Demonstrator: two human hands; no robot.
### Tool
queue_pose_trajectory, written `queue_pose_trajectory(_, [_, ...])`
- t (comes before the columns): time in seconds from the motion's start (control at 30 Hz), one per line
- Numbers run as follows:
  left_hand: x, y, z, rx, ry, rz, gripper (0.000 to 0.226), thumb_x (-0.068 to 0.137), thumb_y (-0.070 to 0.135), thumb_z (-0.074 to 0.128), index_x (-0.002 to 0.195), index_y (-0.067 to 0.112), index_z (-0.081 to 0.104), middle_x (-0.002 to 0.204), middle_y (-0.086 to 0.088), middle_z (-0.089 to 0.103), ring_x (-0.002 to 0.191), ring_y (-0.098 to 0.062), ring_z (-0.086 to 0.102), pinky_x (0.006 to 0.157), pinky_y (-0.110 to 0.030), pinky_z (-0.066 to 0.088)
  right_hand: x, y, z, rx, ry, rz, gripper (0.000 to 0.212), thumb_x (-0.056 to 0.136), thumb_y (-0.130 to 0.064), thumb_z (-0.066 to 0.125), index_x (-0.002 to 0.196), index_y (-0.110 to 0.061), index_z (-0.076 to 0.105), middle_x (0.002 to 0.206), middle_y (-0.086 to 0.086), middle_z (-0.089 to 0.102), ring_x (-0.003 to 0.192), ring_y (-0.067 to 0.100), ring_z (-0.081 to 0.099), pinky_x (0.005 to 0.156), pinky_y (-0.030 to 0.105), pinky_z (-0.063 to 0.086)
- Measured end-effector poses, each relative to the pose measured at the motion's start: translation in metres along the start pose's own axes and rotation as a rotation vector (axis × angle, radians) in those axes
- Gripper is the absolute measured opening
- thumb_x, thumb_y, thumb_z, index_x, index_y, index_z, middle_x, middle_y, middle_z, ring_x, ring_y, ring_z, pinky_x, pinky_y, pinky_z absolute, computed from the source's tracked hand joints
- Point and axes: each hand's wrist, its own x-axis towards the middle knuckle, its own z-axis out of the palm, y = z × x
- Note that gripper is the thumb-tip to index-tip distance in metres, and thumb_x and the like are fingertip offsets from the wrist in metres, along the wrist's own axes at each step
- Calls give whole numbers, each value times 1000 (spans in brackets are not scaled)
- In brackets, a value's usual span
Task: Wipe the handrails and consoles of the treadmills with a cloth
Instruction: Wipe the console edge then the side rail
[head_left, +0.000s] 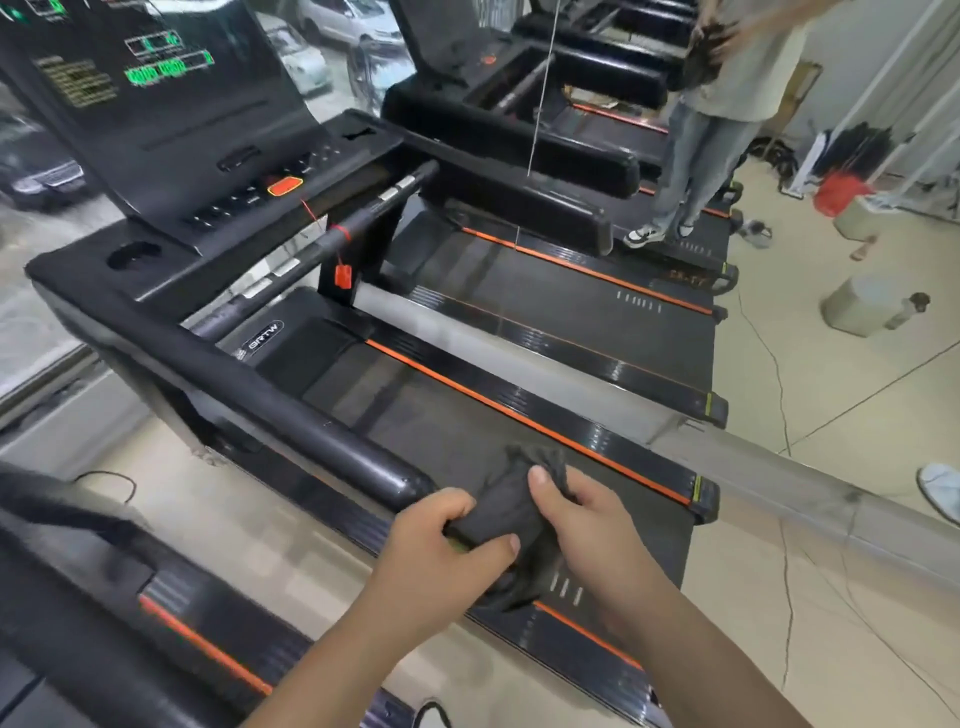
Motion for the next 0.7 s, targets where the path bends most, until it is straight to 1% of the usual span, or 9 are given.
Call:
queue_pose_trajectory(0.07, [14, 6, -5, 25, 63, 8, 21, 78, 21, 82, 75, 11, 64, 79, 6, 62, 73, -7, 62, 66, -24, 49, 20, -8, 4, -11, 48, -60, 22, 101, -46, 59, 107, -35, 77, 120, -8, 72, 116, 12, 66, 106, 46, 50])
queue_pose_trajectory(0.17, [36, 9, -12, 175, 176, 120, 19, 72, 38, 79, 73, 24, 66, 103, 18, 57, 97, -6, 62, 80, -18, 49, 52, -19, 7, -76, 44, -148, 37, 92, -63, 56, 109, -37, 76, 128, -7, 65, 123, 9, 60, 110, 44, 46])
queue_pose_trajectory(0.23, [50, 15, -14, 245, 242, 167, 20, 70, 38, 76, 65, 26, 61, 104, 20, 56, 101, -7, 58, 81, -15, 45, 74, -29, 6, -203, 30, -207, 41, 92, -66, 55, 92, -30, 76, 107, -8, 68, 110, 9, 63, 99, 37, 50])
queue_pose_trajectory(0.3, [69, 20, -13, 223, 271, 170, 24, 73, 29, 77, 63, 22, 57, 95, 16, 61, 93, -7, 60, 78, -18, 46, 95, -40, -1, -297, 31, -296, 48, 93, -59, 60, 67, -18, 62, 72, -8, 59, 78, 9, 59, 75, 30, 46])
queue_pose_trajectory(0.4, [101, 35, -8, 4, 202, -34, 28, 82, 21, 79, 73, 11, 55, 68, 2, 57, 65, -9, 55, 63, -28, 45, 125, -66, -20, -220, -45, -234, 41, 91, -50, 72, 77, -11, 71, 71, 0, 71, 68, 6, 65, 64, 22, 50])
queue_pose_trajectory(0.47, [125, 42, -5, -92, 187, -148, 31, 82, 30, 81, 84, 9, 58, 76, -12, 64, 70, -15, 62, 68, -32, 49, 152, -77, -39, -78, -219, -80, 36, 88, -51, 74, 95, -16, 78, 88, -4, 79, 83, 5, 74, 68, 18, 55])
queue_pose_trajectory(0.53, [150, 48, 2, -254, 194, -203, 32, 80, 33, 80, 95, 10, 64, 98, -22, 69, 90, -27, 70, 84, -43, 53, 187, -82, -59, -96, -332, -29, 55, 87, -64, 69, 105, -12, 74, 99, -1, 79, 93, 14, 75, 82, 29, 59])
queue_pose_trajectory(0.6, [176, 59, 11, -517, 197, -259, 30, 84, 19, 73, 110, 5, 67, 115, -27, 69, 106, -36, 69, 97, -49, 51, 221, -89, -79, -154, -339, -27, 68, 83, -73, 64, 106, -9, 65, 101, 0, 75, 95, 16, 70, 88, 38, 52])
queue_pose_trajectory(0.7, [211, 78, 17, -808, 235, -307, 34, 91, -4, 54, 123, -5, 64, 124, -27, 68, 109, -33, 68, 94, -41, 56, 268, -96, -99, -145, -447, 7, 41, 86, -60, 67, 115, -31, 70, 121, -1, 72, 112, 12, 67, 107, 40, 47])
